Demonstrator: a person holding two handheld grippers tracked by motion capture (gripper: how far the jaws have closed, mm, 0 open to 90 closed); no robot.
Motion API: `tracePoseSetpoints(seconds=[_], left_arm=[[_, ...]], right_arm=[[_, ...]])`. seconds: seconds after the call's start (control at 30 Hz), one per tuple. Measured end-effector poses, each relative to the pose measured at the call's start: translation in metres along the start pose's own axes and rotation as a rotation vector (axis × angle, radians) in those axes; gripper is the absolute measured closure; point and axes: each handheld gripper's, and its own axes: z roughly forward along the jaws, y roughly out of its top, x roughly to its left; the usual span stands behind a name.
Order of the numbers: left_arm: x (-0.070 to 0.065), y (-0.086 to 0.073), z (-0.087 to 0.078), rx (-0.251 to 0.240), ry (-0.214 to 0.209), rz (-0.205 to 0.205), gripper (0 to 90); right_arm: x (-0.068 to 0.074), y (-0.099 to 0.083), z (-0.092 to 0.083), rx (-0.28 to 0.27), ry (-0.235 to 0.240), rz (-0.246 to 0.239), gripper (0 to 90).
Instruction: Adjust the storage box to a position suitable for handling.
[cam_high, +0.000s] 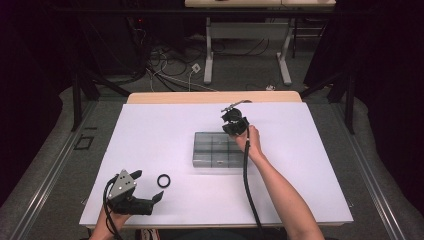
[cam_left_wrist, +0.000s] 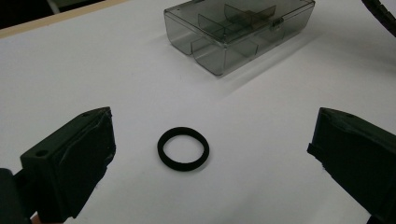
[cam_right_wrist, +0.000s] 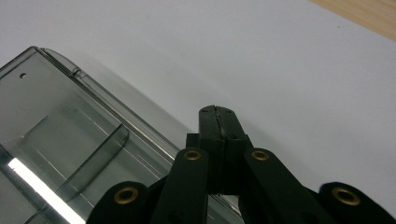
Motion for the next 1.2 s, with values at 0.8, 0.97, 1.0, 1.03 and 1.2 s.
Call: tracePoseSetpoints(seconds=[0.8,0.97,1.0,1.03,1.2], left_arm=[[0.000,0.000,0.000,-0.001,0.003,0.002,0.0],[0.000,0.000,0.000,-0.001,0.003,0.003,0.0],[0.000,0.000,0.000,0.000,0.002,0.003,0.0],[0.000,0.000,0.000,0.000,0.002,0.003,0.0],[0.000,0.000,0.000,0.000,0.002,0.003,0.0]], right_arm=[[0.010,-0.008,-0.006,-0.008,0.016,-0.030,90.0],[0.012,-0.009,-0.008,-0.005,0.016,-0.026,90.0],[0.011,-0.010,-0.008,-0.005,0.018,-0.031,90.0],[0.012,-0.010,-0.009,0.008,0.019,-0.029,90.0],[0.015,-0.012,-0.010,-0.001,0.021,-0.022,90.0]])
